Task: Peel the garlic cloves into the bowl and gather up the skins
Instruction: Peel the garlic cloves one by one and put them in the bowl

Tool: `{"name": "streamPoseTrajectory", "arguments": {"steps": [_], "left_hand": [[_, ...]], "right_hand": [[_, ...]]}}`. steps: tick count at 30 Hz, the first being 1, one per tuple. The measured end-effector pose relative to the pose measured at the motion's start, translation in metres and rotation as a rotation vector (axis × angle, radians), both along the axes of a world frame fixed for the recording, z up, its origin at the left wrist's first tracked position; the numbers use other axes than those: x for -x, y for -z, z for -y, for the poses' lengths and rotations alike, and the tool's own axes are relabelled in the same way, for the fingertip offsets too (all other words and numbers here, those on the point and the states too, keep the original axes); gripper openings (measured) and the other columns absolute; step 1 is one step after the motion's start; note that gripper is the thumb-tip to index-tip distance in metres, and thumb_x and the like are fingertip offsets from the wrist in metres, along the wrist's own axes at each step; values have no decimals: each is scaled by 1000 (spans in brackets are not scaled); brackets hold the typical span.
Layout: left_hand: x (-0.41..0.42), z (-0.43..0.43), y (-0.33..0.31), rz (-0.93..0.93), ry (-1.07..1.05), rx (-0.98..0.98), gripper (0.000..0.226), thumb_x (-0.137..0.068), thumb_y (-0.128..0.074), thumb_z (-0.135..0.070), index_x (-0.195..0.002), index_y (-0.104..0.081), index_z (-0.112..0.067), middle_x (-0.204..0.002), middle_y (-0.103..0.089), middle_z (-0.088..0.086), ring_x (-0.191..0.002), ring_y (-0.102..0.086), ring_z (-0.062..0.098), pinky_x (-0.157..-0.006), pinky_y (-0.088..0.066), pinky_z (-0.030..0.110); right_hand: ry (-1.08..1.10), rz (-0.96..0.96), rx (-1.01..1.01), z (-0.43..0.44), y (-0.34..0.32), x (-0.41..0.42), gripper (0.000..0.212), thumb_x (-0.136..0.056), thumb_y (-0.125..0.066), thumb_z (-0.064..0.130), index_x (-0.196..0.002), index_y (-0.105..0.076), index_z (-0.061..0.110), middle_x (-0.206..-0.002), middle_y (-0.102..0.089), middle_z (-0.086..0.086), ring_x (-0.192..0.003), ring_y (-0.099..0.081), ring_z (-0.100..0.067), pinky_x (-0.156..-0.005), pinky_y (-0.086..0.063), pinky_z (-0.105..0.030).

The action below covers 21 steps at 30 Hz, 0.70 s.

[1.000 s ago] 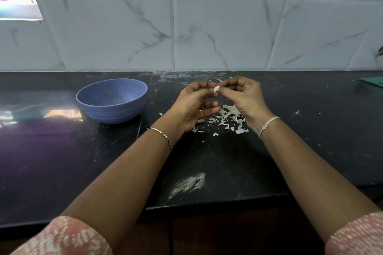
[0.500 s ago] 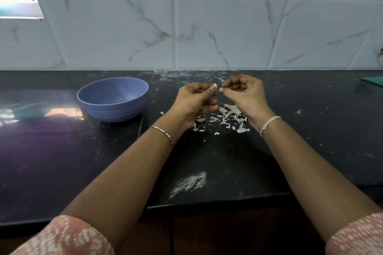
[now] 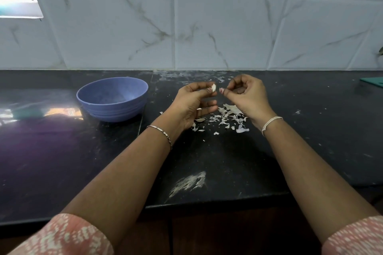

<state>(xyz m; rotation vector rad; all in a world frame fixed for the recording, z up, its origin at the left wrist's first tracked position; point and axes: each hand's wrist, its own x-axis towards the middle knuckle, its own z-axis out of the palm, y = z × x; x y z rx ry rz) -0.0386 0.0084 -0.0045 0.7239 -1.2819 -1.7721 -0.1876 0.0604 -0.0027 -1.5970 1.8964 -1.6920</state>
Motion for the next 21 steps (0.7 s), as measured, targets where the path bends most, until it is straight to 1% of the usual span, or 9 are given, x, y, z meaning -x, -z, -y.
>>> {"name": "streamPoseTrajectory", "arguments": {"steps": [2, 4, 7, 9, 11, 14, 17, 19, 21], "left_hand": [[1, -1, 0, 10, -4, 20, 16, -92, -64, -7, -108, -68, -7, -90, -68, 8, -60, -64, 13, -54, -57, 24], [1, -2, 1, 20, -7, 57, 13, -90, -66, -8, -103, -69, -8, -87, -69, 7, -58, -62, 12, -54, -57, 24], [2, -3, 3, 49, -47, 111, 7, -90, -67, -6, -97, -66, -9, -88, -68, 9, -55, -61, 10, -51, -56, 24], [4, -3, 4, 86, -79, 176, 6, -90, -66, -5, -93, -64, -9, -86, -66, 10, -53, -60, 11, -50, -55, 24], [6, -4, 5, 135, -106, 249, 5, -92, -65, -4, -93, -63, -9, -87, -65, 12, -52, -60, 11, -50, -55, 25], [8, -4, 6, 219, -166, 361, 7, -93, -63, -5, -99, -64, -6, -98, -66, 19, -54, -62, 14, -51, -57, 28], [9, -4, 7, 291, -225, 500, 8, -93, -63, -7, -100, -66, -8, -99, -65, 15, -53, -64, 14, -51, -58, 29], [9, -2, 9, 333, -264, 597, 7, -92, -66, -11, -98, -68, -12, -93, -67, 8, -54, -67, 17, -53, -60, 35], [10, 0, 10, 383, -304, 681, 6, -89, -70, -15, -94, -69, -17, -88, -67, -2, -60, -70, 22, -58, -61, 40]], "right_hand": [[-105, 163, -44, -2, -1, -3, 13, -83, -77, 20, -80, -65, 15, -77, -65, 0, -69, -61, -11, -63, -56, -23], [-178, 222, -104, -3, 0, -7, 12, -85, -75, 23, -82, -69, 13, -79, -69, -4, -71, -63, -13, -66, -58, -26], [-187, 224, -114, -2, 3, -10, 10, -85, -75, 18, -76, -72, 16, -69, -70, 1, -70, -65, -12, -75, -59, -33], [-147, 210, -103, 0, 4, -10, 12, -82, -77, 16, -71, -73, 18, -66, -70, -1, -68, -66, -14, -77, -59, -39], [-104, 192, -89, 1, 4, -10, 12, -79, -77, 16, -68, -74, 19, -66, -71, -4, -67, -66, -16, -77, -58, -44], [-79, 186, -76, 3, 5, -9, 10, -78, -79, 18, -70, -75, 16, -70, -73, -7, -69, -69, -20, -76, -59, -47], [-84, 204, -71, 4, 5, -8, 8, -78, -79, 17, -73, -76, 12, -72, -74, -8, -68, -69, -20, -75, -60, -44], [-90, 230, -65, 4, 5, -8, 7, -79, -77, 14, -74, -76, 10, -73, -74, -9, -68, -69, -19, -72, -60, -38], [-110, 267, -56, 3, 4, -8, 5, -80, -75, 9, -75, -76, 9, -73, -73, -9, -67, -68, -16, -67, -58, -30]]}}
